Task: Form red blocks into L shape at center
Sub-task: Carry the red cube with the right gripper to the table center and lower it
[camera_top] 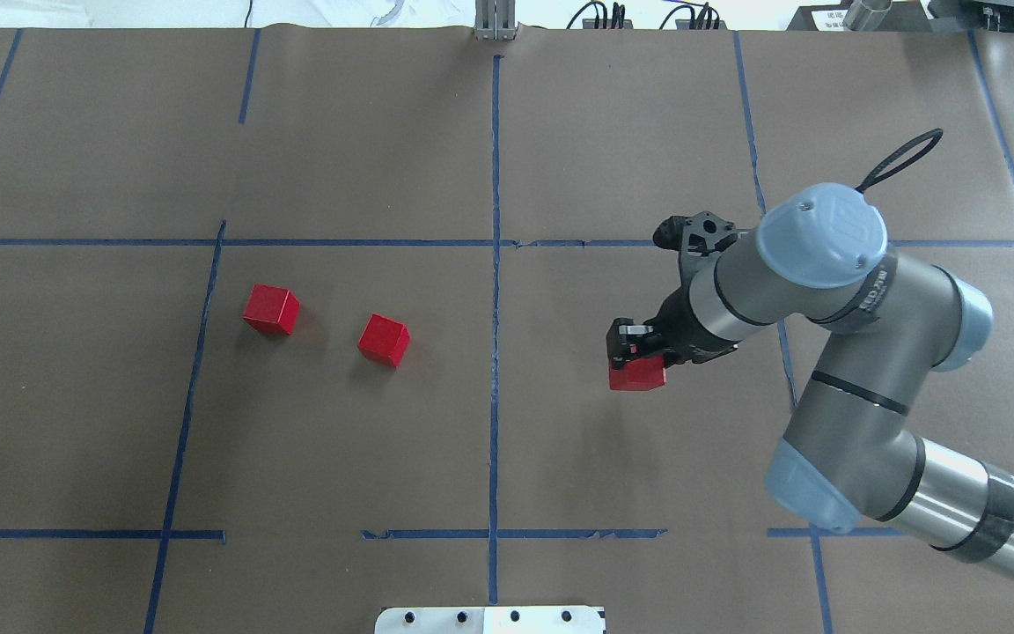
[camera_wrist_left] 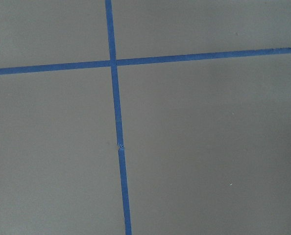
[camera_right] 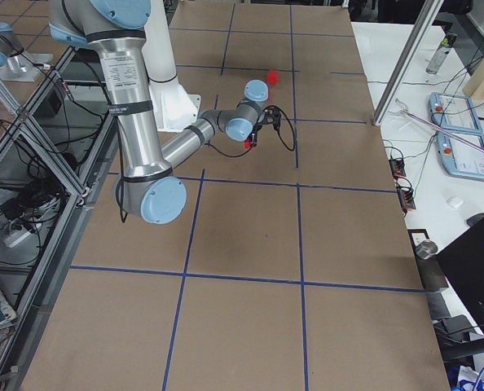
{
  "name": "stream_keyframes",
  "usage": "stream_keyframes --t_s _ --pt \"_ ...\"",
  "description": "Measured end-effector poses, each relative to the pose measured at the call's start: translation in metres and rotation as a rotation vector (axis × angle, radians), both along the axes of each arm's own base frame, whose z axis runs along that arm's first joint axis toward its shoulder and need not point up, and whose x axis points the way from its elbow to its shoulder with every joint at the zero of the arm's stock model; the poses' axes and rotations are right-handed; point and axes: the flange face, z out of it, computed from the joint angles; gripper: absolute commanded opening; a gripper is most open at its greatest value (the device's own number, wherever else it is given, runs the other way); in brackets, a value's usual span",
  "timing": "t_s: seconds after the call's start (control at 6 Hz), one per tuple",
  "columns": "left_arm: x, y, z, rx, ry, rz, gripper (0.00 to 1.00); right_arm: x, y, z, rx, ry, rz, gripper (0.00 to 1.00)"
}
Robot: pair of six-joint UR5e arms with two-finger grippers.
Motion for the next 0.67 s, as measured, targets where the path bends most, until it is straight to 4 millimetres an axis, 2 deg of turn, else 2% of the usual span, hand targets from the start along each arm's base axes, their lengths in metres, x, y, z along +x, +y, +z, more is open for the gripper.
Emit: stream_keyframes --t_s 0.17,0.33,0.67 --pt "0.000 0.000 -0.001 0.002 0.000 0.000 1.00 -0.029 0.010 -0.033 -0.019 0.024 0.068 0.01" --pt "0.001 -0.001 -0.001 0.005 0.000 0.001 1.00 -0.064 0.020 -0.055 -0.011 0.047 0.107 0.01" --pt "0.001 -0.002 -0.003 0.009 0.001 0.002 1.00 -0.145 0.018 -0.091 -0.037 0.113 0.131 0.00"
